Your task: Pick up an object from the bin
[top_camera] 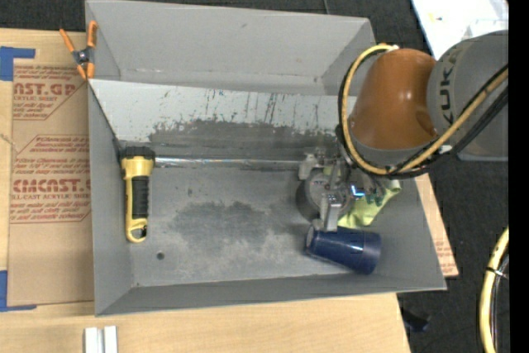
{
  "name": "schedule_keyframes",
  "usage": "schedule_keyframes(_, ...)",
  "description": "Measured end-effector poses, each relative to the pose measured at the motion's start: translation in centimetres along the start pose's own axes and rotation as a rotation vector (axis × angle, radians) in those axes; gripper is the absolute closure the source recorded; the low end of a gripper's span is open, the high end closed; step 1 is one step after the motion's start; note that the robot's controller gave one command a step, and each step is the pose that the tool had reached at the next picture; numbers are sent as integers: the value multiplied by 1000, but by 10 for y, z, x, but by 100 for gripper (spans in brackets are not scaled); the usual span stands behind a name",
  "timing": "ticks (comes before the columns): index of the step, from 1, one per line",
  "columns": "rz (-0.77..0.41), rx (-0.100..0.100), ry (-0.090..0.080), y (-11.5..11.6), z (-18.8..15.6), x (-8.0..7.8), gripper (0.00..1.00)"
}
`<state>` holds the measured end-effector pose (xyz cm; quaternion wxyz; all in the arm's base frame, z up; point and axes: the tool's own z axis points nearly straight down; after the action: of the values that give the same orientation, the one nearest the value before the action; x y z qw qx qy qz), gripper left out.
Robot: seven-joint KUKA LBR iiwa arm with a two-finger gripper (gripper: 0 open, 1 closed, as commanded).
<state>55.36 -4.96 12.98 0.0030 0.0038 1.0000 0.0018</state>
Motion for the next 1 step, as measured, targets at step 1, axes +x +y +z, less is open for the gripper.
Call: schedule_keyframes(1,-312,-1,-6,-51,-10,-17,0)
